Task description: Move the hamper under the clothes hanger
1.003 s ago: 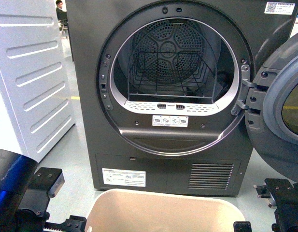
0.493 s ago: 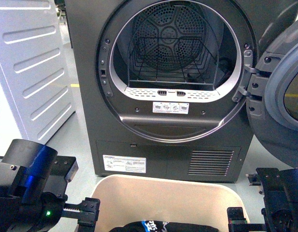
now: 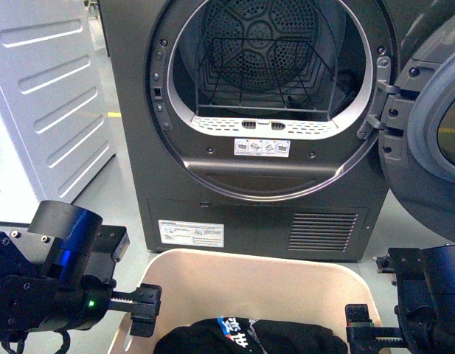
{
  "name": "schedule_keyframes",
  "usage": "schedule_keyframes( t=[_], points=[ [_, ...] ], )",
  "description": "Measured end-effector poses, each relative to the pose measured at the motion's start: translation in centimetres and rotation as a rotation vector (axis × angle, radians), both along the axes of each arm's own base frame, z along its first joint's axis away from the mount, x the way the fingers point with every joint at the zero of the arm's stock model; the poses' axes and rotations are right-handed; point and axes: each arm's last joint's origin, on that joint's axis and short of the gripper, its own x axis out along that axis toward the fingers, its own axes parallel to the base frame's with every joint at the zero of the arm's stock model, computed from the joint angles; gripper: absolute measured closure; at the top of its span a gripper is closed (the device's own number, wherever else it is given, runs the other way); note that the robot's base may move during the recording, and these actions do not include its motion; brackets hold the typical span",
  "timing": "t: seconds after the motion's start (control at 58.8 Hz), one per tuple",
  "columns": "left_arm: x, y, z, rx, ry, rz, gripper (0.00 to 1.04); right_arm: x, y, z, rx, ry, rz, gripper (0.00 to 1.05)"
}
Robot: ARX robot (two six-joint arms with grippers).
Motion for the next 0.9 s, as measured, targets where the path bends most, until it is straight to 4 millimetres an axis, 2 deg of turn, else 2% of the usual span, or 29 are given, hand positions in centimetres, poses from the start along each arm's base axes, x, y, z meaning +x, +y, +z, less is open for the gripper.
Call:
schedule_keyframes(
  t=[0.17, 0.391, 0.51, 0.544, 0.901],
  points=[
    [0.6, -0.4, -1.4, 0.002, 0.014, -0.007, 0.07, 0.1, 0.0, -0.3, -0.008, 0.016, -0.005, 0.08],
    [1.5, -1.1, -1.7, 0.000, 0.005, -0.023, 0.09, 0.2, 0.0, -0.4, -0.014, 0.019, -0.010, 0.08],
    [1.7, -1.4, -1.9, 0.001, 0.007, -0.029, 0.26, 0.2, -0.1, -0.8, -0.021, 0.028, -0.017, 0.08],
    [1.7, -1.5, -2.0, 0.001, 0.010, -0.031, 0.31, 0.1, -0.1, -1.0, -0.021, 0.035, -0.019, 0.11],
    [1.3, -1.8, -3.7, 0.004, 0.048, -0.028, 0.85, 0.3, 0.1, -1.7, -0.031, 0.061, -0.024, 0.64]
  ],
)
